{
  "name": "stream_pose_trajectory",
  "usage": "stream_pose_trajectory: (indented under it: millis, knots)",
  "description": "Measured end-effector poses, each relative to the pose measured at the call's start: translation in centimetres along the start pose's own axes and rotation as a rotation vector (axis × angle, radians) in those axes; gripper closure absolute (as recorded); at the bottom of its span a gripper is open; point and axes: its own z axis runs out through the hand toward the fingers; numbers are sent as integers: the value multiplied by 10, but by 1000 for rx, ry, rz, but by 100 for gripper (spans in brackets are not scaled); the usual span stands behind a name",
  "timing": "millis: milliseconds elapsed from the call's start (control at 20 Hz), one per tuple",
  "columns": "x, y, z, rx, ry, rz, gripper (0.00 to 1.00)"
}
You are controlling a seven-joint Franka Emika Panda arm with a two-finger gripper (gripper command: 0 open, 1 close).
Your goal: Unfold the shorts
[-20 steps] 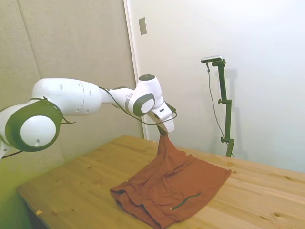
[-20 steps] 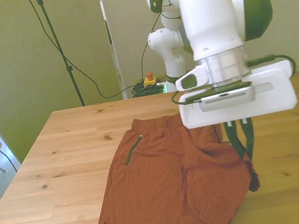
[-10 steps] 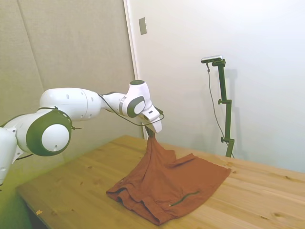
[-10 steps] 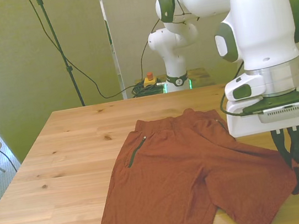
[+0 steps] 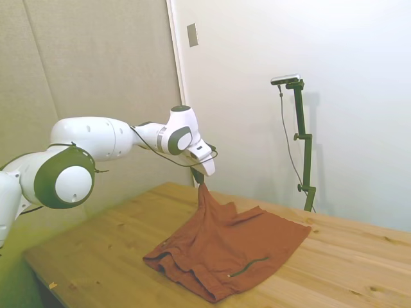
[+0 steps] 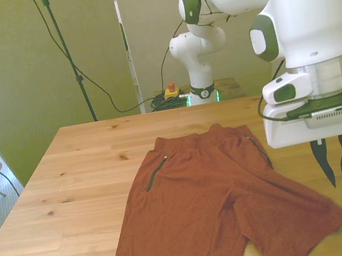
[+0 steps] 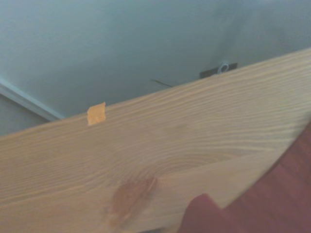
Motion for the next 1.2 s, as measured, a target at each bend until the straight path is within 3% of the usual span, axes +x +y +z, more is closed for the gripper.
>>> stream_pose_trajectory:
  millis: [100, 200, 350, 550, 800, 1200]
  knots:
    - [2, 0, -19, -1, 12, -2, 0]
    - [17, 16, -36, -63, 39, 13, 0]
    - [46, 60, -50, -153, 60, 32, 0]
    - [61, 117, -69, -245, 60, -12, 0]
    - [38, 172, -95, -296, 21, -100, 0]
    - [-18, 277, -161, -297, -36, -220, 0]
